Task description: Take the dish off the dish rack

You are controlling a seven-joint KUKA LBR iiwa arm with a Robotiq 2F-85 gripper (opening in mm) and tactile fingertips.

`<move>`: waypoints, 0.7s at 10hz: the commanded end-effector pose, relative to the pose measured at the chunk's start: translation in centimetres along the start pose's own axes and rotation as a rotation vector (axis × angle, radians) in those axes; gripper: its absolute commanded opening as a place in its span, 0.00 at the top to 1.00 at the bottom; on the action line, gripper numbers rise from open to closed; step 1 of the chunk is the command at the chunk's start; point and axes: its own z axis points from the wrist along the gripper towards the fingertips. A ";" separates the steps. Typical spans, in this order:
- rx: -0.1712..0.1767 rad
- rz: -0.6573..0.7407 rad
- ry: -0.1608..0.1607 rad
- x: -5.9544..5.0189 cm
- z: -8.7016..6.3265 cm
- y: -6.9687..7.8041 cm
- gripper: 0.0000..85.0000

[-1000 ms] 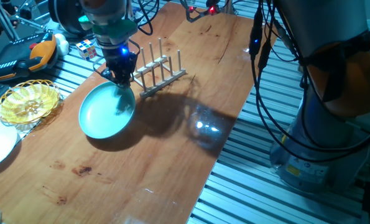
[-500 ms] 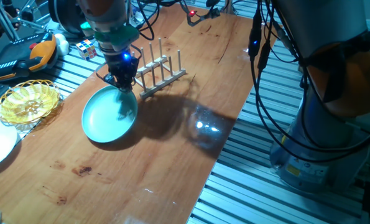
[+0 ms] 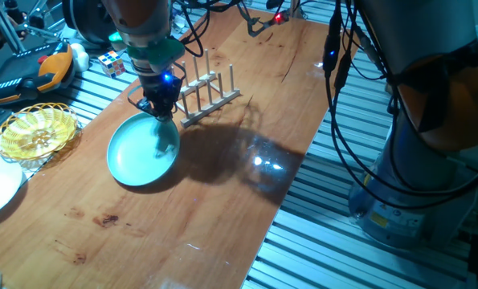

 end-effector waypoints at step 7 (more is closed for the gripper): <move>0.010 -0.010 -0.039 0.2 0.1 0.0 0.85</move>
